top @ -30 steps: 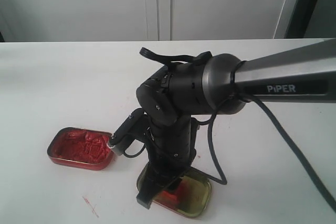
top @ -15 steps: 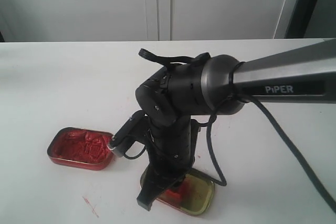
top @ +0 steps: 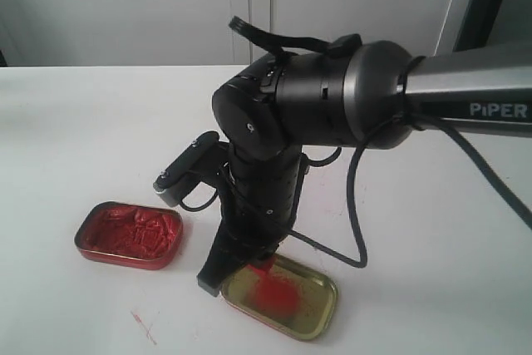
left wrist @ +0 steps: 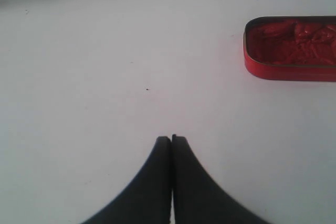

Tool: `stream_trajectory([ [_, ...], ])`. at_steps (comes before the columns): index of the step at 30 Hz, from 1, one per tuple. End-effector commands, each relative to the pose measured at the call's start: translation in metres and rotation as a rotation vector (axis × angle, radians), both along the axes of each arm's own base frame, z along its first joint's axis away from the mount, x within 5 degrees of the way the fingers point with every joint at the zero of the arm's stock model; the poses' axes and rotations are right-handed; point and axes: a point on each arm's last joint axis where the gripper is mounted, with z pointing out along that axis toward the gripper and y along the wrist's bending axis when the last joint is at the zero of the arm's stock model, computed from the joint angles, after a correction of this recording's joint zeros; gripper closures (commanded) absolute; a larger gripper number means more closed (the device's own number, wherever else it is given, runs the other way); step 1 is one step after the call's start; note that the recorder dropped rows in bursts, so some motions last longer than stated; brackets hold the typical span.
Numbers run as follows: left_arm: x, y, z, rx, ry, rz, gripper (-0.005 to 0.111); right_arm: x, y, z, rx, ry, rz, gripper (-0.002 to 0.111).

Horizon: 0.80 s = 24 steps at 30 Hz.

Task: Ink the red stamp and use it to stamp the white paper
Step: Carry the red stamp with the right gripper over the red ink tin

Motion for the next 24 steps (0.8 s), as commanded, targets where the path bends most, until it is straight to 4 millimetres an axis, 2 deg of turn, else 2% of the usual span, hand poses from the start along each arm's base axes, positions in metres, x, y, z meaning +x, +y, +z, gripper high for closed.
stream_trajectory([
  [1,0.000,0.000,-0.004,0.000,0.012,0.002,0.107,0.003,0.005,0.015,0.050,-0.018,-0.027,0.108],
  [18,0.000,0.000,-0.004,0.000,0.012,0.002,0.107,0.014,0.023,0.055,0.156,-0.049,-0.061,0.108],
  [24,0.000,0.000,-0.004,0.000,0.012,0.002,0.107,0.022,0.035,0.055,0.143,-0.022,-0.066,0.108],
])
